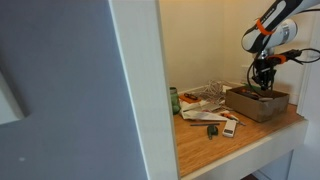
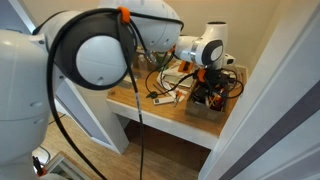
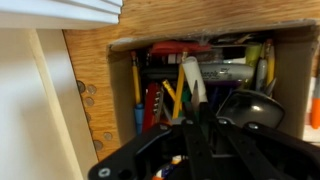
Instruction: Pick up the green pencil and put it in the cardboard box, pick up the white pencil and put it in the cardboard box
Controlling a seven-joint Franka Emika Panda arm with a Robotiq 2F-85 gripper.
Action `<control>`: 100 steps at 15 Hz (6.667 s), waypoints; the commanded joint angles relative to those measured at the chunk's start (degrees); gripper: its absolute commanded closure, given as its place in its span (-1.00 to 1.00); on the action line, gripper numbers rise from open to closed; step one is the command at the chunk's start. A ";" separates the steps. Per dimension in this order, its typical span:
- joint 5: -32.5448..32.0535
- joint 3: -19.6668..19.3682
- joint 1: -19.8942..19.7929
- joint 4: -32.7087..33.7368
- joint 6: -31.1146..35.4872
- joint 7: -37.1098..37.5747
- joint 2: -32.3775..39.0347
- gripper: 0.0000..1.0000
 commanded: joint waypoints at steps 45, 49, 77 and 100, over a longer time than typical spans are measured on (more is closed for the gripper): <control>3.61 6.91 3.19 -15.30 -6.88 -6.40 -14.51 -1.00; 3.96 6.98 3.26 -16.33 -6.88 -6.41 -15.49 -1.00; 2.87 8.92 6.65 -5.28 -0.60 -7.08 1.92 0.43; 3.21 9.39 6.29 6.13 -6.15 -6.71 11.80 0.62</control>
